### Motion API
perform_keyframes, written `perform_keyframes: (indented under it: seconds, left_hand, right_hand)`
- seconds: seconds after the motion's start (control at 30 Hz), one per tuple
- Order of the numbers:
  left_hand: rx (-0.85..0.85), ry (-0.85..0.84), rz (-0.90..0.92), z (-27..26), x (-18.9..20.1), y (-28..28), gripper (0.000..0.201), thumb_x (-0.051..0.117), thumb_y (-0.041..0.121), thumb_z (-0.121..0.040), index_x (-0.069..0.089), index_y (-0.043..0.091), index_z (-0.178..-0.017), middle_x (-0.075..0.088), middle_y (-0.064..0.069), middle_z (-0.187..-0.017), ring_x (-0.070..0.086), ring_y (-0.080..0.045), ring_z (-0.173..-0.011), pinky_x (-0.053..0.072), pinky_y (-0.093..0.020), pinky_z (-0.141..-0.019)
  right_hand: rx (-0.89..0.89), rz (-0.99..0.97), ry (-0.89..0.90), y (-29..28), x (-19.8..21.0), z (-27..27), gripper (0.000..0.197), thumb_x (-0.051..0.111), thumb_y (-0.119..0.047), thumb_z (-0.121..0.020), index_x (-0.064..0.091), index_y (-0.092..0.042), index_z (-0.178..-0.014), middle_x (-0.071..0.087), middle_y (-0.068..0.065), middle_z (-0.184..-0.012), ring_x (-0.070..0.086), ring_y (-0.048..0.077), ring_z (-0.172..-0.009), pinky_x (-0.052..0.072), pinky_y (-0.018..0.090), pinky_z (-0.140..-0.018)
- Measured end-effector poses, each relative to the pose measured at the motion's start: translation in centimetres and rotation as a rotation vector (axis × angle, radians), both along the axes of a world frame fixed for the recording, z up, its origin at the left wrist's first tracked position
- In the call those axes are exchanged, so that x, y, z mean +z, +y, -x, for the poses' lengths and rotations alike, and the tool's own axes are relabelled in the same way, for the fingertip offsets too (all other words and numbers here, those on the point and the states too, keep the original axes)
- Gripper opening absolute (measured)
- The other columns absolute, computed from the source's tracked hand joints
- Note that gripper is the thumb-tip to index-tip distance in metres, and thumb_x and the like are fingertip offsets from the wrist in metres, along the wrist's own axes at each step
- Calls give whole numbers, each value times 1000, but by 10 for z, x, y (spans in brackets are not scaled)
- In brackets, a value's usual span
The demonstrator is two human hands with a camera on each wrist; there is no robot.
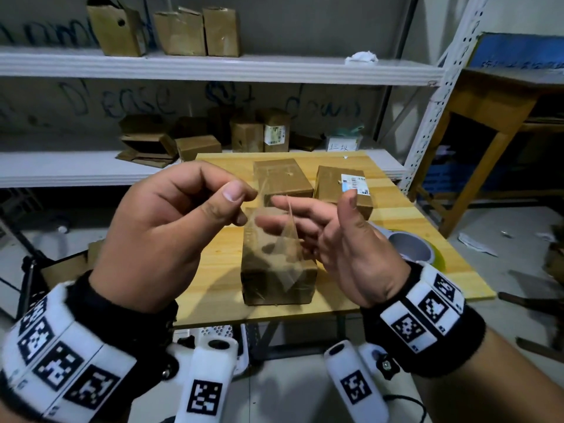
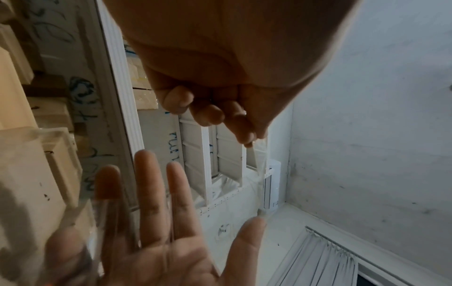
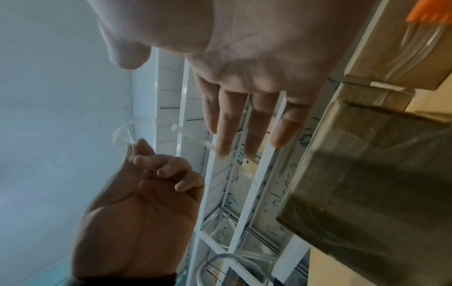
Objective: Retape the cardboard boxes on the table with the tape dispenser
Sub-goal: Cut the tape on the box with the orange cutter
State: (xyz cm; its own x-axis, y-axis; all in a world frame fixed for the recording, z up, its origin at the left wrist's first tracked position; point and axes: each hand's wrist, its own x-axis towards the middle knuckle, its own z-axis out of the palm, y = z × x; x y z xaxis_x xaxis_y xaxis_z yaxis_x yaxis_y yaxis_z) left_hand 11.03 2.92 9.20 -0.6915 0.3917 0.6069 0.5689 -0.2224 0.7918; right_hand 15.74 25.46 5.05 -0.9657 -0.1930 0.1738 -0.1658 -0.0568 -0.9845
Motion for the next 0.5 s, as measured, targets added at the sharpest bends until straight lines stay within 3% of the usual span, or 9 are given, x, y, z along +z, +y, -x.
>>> perform_keyframes:
  seconds: [0.1,0.2,0.27,0.33,0.4,0.5]
  left_hand:
    - [22,-35,-10,3,0,-4,21,77,44,-85,78,24,-90,71,-3,-83,62,-17,-74,48,-21,-70]
    - [51,-66,-25,7,-3,-6,14,72,36,-87,78,24,-88,69,-4,-80,60,-18,-73,47,-24,-70]
    - [84,-89,-40,11,-5,-6,14,69,35,-87,79,25,-87,69,-7,-81,58,-18,-71,45,-29,-69]
    - [118,-110,-54,14,-8,-7,14,69,34,-87,79,25,-85,70,-8,-81,54,-19,-69,42,-32,-68]
    - [170,-137,-47,19,-10,-9,13,70,33,-89,79,25,-86,71,-6,-80,55,-17,-69,42,-28,-65]
    - [262,-167,-11,26,-17,-9,12,71,26,-93,80,24,-87,73,-4,-79,60,-15,-71,45,-25,-65]
  right_hand:
    - [-33,55,-50,-1,1,1,109,36,-97,-72,62,-16,-140,76,18,-110,70,32,-106,44,55,-97]
    - [-59,132,-85,1,-1,2,95,45,-87,-78,69,-12,-131,69,18,-85,67,29,-84,42,49,-86]
    - [-92,210,-66,5,-2,2,66,74,-64,-81,74,-13,-123,69,13,-82,67,25,-77,51,43,-78]
    - [-156,278,-57,9,-1,3,52,89,-29,-75,73,-11,-122,72,13,-87,69,22,-75,57,37,-72]
    - [-244,335,-59,12,-1,5,55,85,-12,-72,69,-10,-124,72,11,-83,67,21,-70,54,37,-68]
    - [-378,418,-88,16,-2,11,56,77,-4,-74,64,-10,-128,73,8,-79,63,18,-65,48,31,-58]
